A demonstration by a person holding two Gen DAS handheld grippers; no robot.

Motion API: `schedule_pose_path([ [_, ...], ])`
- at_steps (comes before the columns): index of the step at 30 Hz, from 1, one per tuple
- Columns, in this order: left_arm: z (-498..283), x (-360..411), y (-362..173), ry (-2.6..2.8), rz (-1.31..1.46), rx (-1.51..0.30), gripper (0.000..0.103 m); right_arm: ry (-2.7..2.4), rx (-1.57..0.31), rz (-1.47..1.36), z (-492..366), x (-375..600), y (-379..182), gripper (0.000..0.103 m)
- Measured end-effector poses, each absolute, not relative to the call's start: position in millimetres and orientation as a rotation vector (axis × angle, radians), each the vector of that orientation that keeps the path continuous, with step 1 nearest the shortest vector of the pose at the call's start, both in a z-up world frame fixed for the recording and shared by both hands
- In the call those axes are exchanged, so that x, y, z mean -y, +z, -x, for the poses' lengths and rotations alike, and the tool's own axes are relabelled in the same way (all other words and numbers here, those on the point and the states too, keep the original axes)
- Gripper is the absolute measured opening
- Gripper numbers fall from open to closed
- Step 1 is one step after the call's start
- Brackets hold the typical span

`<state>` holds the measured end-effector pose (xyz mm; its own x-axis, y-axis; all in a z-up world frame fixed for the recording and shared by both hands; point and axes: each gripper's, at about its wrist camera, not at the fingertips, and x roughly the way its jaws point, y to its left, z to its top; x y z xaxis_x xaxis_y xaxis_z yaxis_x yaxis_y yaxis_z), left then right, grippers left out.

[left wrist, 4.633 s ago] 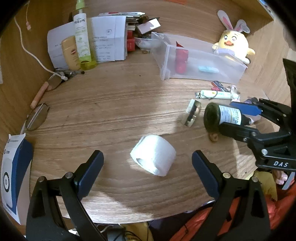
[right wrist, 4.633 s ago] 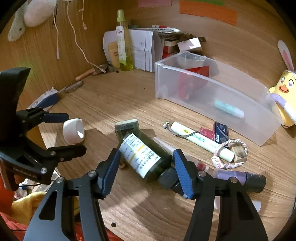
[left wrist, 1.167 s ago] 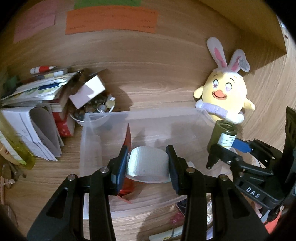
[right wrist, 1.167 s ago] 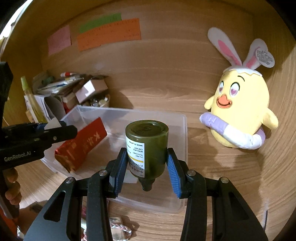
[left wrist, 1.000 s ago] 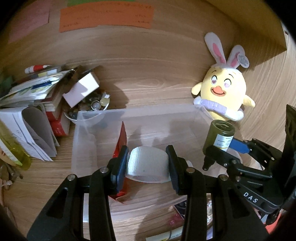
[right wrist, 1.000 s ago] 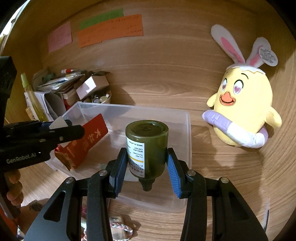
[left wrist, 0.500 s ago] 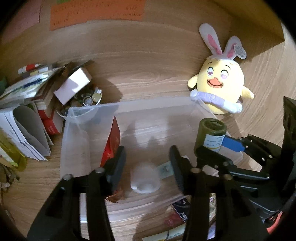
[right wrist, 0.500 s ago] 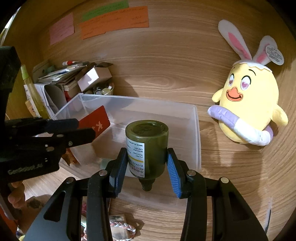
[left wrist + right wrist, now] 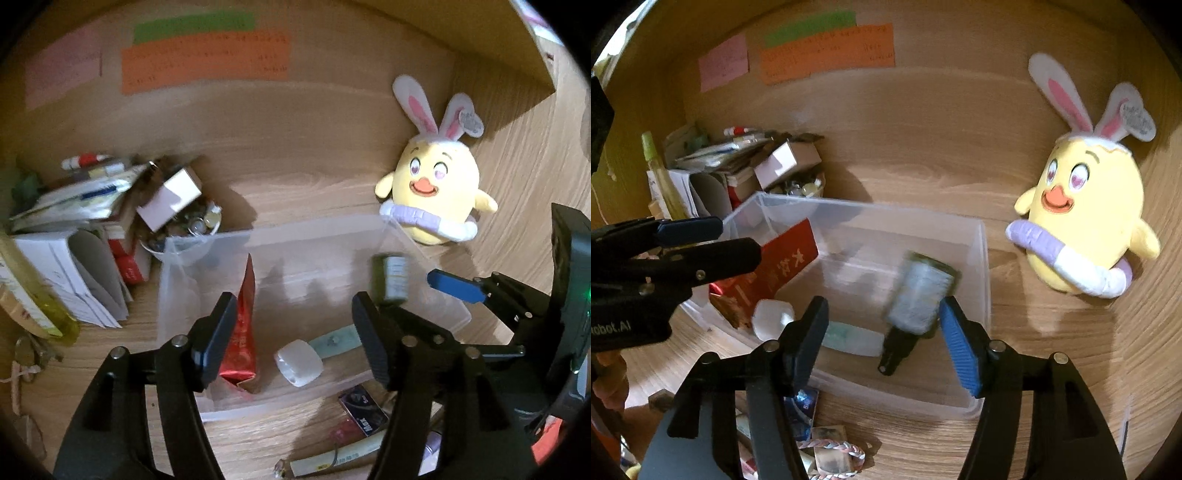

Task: Organize objects
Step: 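Open the left tool to drop the tape roll while the right tool releases the bottle, then withdraw both open tools from the bin toward the remaining items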

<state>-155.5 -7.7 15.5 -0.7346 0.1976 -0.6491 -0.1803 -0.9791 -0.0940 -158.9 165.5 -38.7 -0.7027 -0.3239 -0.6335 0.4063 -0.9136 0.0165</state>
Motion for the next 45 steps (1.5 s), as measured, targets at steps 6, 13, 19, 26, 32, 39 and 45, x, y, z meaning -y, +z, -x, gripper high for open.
schedule_pose_path([
  [6,135,12,33,2.792,0.956,0.020,0.075,-2.589,-0.132,-0.852,143,-175,-21,0.071],
  [13,109,16,40,2.831,0.914,-0.008,0.090,-2.592,-0.131,-0.816,119,-191,-12,0.080],
  [19,82,24,33,2.872,0.925,-0.044,0.093,-2.625,-0.195,-0.793,95,-205,-9,0.083],
  [26,58,40,16,2.884,0.997,-0.045,0.093,-2.609,-0.231,-0.827,71,-216,-22,0.083],
  [32,43,51,-13,2.859,1.115,0.006,0.093,-2.574,-0.236,-0.914,60,-219,-48,0.083],
  [39,31,51,-39,2.832,1.193,0.007,0.093,-2.481,-0.192,-1.017,47,-219,-76,0.083],
  [45,23,52,-52,2.832,1.223,0.017,0.093,-2.397,-0.192,-1.059,36,-212,-89,0.083],
])
